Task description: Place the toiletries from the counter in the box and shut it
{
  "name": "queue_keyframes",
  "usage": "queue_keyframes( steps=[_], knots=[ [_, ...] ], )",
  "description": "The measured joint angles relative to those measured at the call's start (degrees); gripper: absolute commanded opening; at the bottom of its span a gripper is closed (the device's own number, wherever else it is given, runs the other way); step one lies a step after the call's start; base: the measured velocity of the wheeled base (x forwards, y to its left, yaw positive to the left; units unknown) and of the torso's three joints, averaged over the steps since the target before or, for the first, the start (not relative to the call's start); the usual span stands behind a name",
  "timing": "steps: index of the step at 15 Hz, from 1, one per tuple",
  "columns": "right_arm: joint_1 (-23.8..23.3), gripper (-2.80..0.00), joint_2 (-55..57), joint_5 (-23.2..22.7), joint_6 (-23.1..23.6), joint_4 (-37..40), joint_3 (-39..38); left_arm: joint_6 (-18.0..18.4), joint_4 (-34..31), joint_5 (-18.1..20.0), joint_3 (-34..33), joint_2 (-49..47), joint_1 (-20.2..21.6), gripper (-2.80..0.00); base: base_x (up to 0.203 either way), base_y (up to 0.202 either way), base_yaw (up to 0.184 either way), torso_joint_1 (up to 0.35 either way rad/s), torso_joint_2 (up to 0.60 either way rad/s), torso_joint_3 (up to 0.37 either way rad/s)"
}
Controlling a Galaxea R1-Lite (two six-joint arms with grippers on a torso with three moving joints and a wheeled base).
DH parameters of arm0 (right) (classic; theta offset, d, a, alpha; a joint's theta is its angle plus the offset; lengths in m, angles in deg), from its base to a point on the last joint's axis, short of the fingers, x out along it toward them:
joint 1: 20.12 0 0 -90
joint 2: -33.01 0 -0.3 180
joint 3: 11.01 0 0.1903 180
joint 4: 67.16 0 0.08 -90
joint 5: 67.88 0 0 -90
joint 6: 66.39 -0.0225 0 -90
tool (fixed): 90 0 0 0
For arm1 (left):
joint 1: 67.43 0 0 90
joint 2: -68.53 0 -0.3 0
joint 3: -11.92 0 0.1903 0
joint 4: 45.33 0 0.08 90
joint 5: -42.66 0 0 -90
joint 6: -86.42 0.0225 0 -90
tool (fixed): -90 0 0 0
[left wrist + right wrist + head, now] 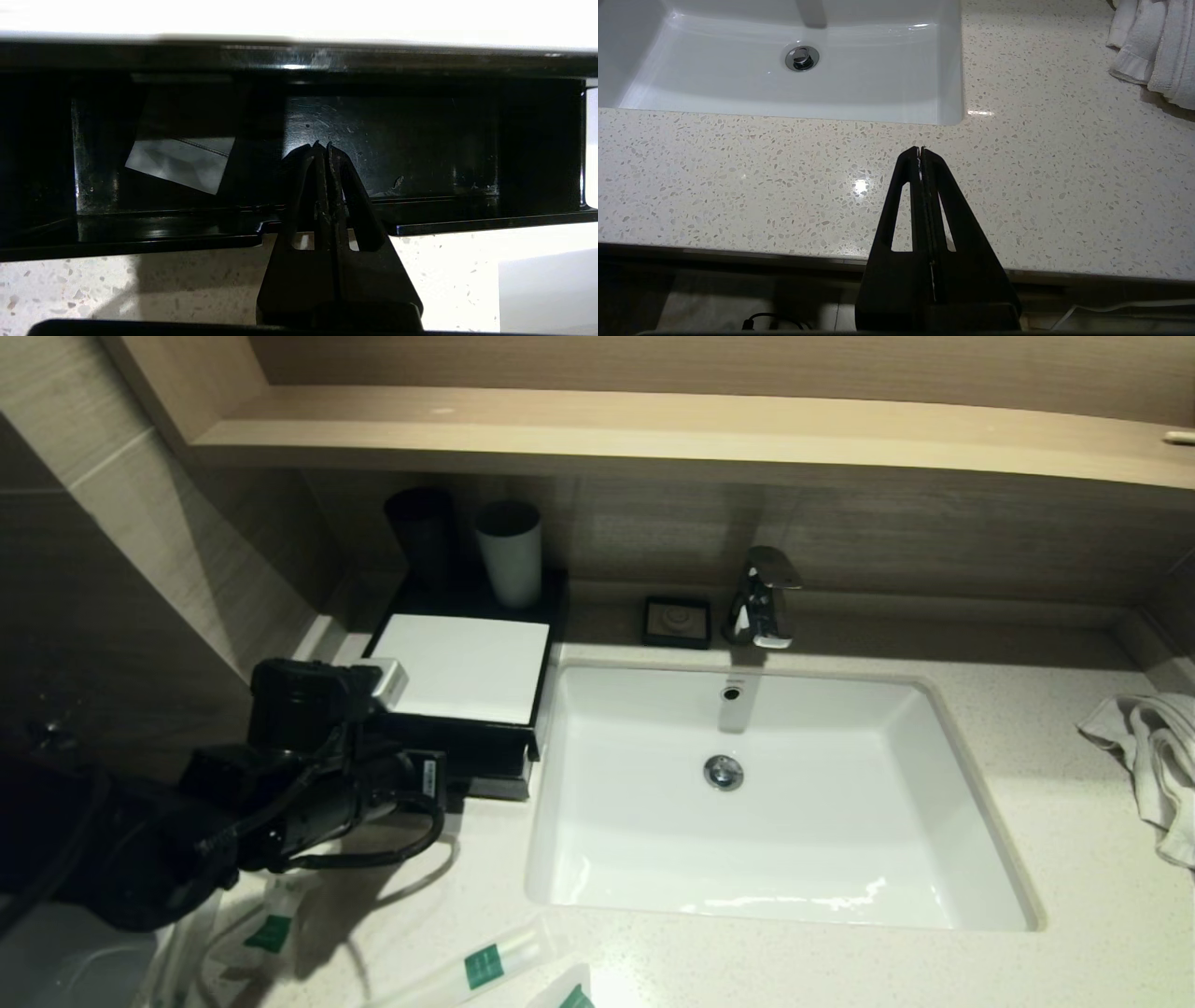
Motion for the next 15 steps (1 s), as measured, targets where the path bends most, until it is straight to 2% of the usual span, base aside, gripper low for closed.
queue_keyframes(
  steps=[15],
  knots=[
    [0.0,-2.80,0.0,0.0,0.0,0.0,0.0,0.2,-1.4,0.1,-4.8,2.8,-0.1,-2.80,0.000,0.000,0.000,0.000,0.00,0.000]
  ],
)
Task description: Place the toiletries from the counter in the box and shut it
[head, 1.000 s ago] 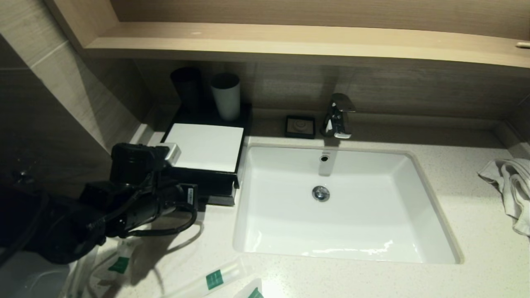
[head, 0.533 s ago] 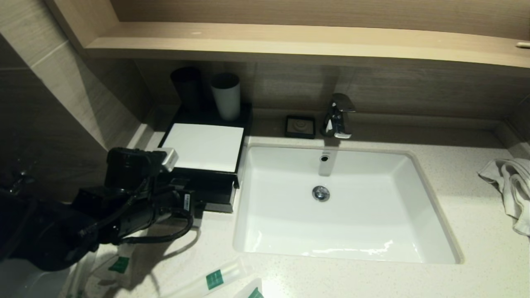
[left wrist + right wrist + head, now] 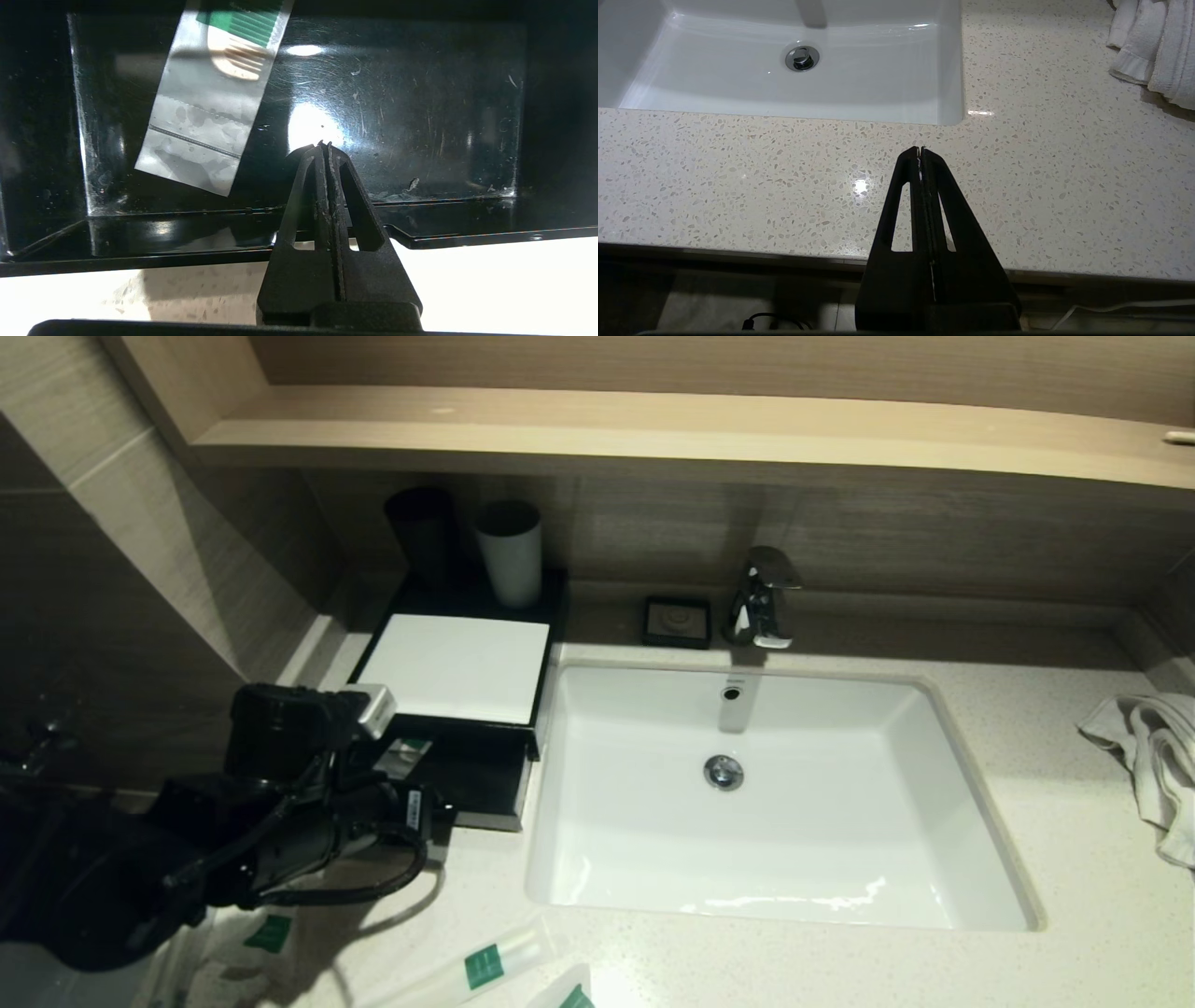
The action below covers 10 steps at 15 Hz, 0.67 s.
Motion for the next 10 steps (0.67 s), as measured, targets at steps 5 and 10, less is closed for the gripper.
queue_keyframes(
  steps=[5,10],
  knots=[
    [0.0,-2.80,0.0,0.0,0.0,0.0,0.0,0.0,0.0,0.0,-2.1,1.5,-0.1,-2.80,0.000,0.000,0.000,0.000,0.00,0.000],
    [0.0,-2.80,0.0,0.0,0.0,0.0,0.0,0.0,0.0,0.0,-4.4,3.0,-0.1,-2.80,0.000,0.000,0.000,0.000,0.00,0.000]
  ],
)
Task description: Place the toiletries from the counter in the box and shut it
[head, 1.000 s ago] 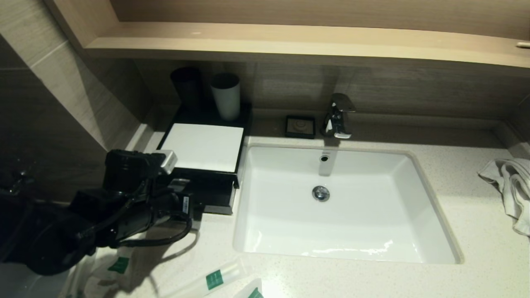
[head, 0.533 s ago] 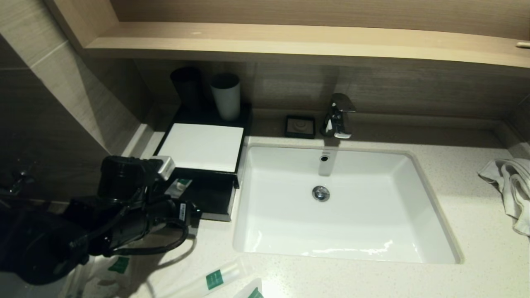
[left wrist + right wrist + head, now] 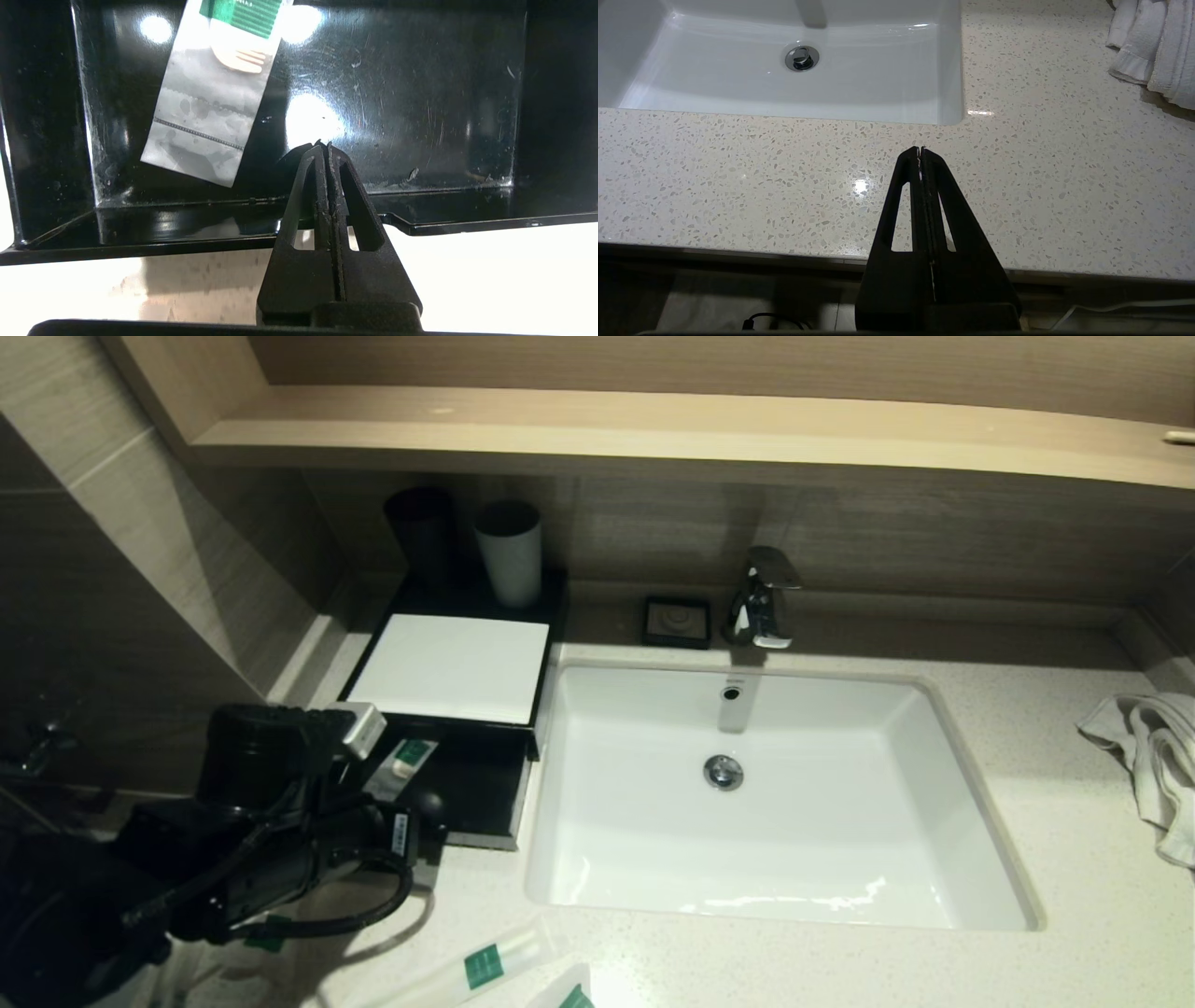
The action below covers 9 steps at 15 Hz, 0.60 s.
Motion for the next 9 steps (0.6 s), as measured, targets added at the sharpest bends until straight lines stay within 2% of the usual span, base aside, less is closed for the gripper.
queue_keyframes(
  steps=[9],
  knots=[
    [0.0,-2.80,0.0,0.0,0.0,0.0,0.0,-0.1,-0.1,0.0,-2.8,2.2,-1.1,-2.80,0.000,0.000,0.000,0.000,0.00,0.000]
  ],
)
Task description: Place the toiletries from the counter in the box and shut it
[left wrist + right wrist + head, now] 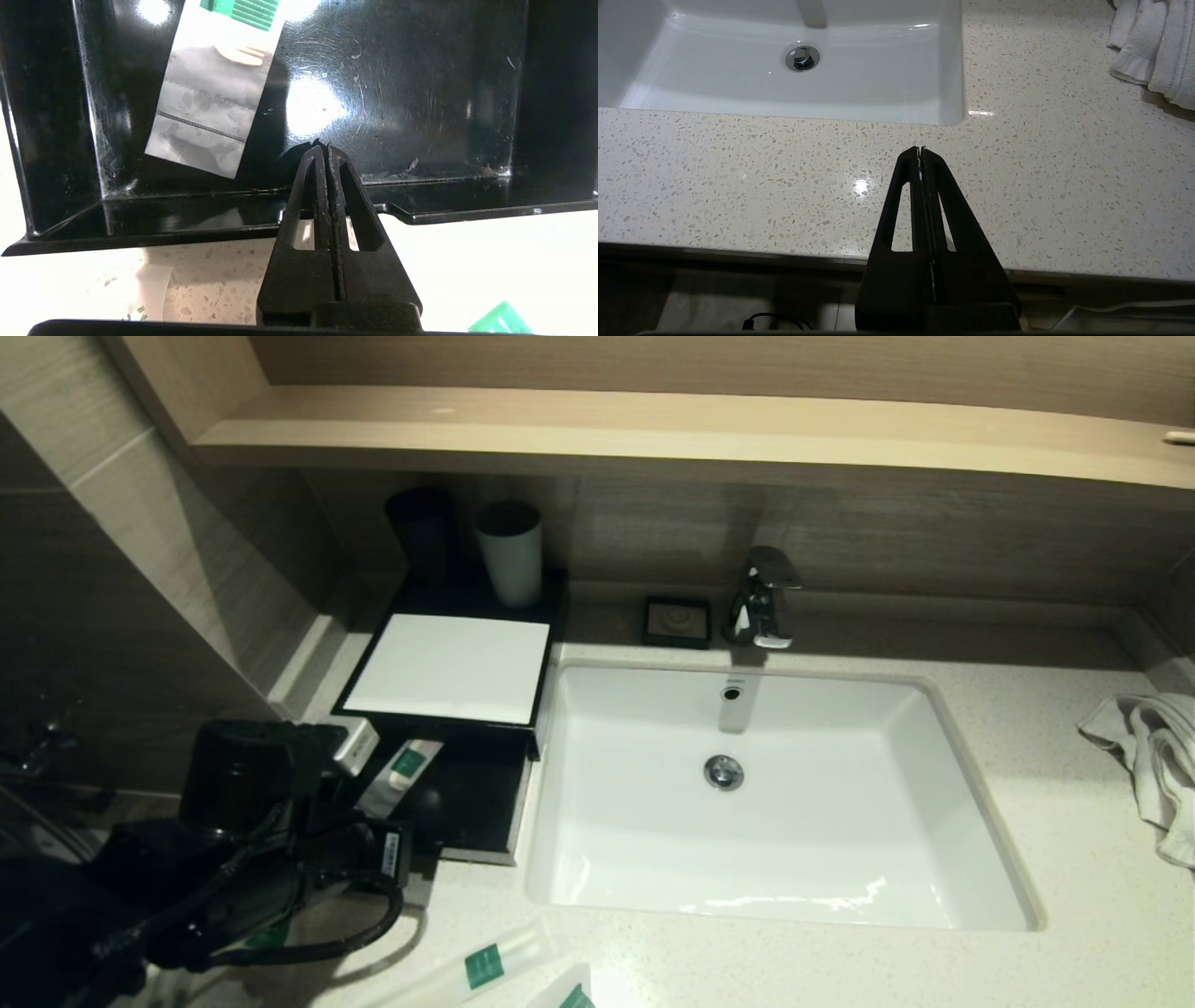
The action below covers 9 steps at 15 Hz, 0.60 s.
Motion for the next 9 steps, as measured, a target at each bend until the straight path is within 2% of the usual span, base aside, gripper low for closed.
queue_keyframes(
  steps=[9],
  knots=[
    [0.0,-2.80,0.0,0.0,0.0,0.0,0.0,-0.1,0.1,-0.1,0.2,2.0,0.0,-2.80,0.000,0.000,0.000,0.000,0.00,0.000]
  ],
)
